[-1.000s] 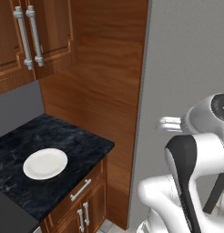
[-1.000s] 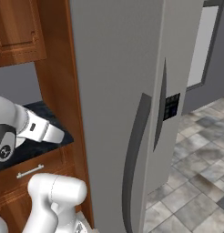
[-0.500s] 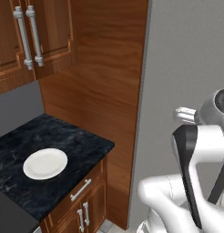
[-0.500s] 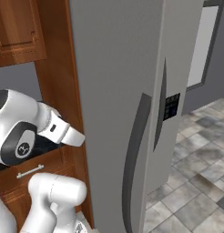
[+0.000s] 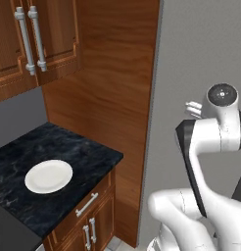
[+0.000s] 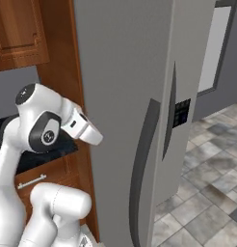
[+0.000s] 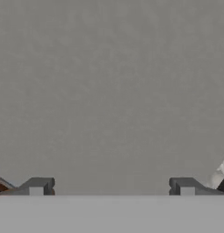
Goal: Place the steak on the counter behind the older steak on the same shelf of the fridge to maintain FIFO order. Close the fridge door when finished.
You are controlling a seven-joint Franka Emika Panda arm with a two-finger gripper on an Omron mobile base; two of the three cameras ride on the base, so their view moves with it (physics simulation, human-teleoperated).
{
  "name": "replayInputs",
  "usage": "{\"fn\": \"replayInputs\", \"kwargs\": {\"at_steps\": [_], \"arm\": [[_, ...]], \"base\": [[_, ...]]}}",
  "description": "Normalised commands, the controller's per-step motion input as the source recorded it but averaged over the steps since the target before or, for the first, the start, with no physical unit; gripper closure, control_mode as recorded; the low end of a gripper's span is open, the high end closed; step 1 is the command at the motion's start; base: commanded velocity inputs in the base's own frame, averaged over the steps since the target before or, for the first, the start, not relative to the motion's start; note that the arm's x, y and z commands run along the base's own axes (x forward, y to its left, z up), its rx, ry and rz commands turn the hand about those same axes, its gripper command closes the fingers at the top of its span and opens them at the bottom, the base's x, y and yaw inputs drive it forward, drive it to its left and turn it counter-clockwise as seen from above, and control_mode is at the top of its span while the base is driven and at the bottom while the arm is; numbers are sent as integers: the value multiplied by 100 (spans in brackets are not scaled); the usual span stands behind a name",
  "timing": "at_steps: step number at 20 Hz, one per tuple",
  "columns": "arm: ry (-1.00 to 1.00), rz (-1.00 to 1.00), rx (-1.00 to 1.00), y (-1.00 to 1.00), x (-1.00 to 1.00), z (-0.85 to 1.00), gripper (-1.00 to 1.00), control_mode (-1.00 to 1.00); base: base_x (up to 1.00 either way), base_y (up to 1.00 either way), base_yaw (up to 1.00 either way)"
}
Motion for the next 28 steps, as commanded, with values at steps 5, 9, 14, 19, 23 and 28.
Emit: {"fn": "replayInputs", "kwargs": {"at_steps": [5, 9, 14, 19, 23, 28], "arm": [[-9, 2, 13, -64, 41, -11, -100, -100], [-11, 6, 15, -33, 54, -19, -100, -100], [-4, 3, 12, -24, 49, -8, -100, -100], [-4, 0, 11, -22, 52, -4, -100, -100], [-7, 1, 10, -19, 43, -4, -100, -100], [-11, 5, 11, -9, 38, -1, -100, -100]], "base": [[0, 0, 0], [0, 0, 0], [0, 0, 0], [0, 0, 0], [0, 0, 0], [0, 0, 0]]}}
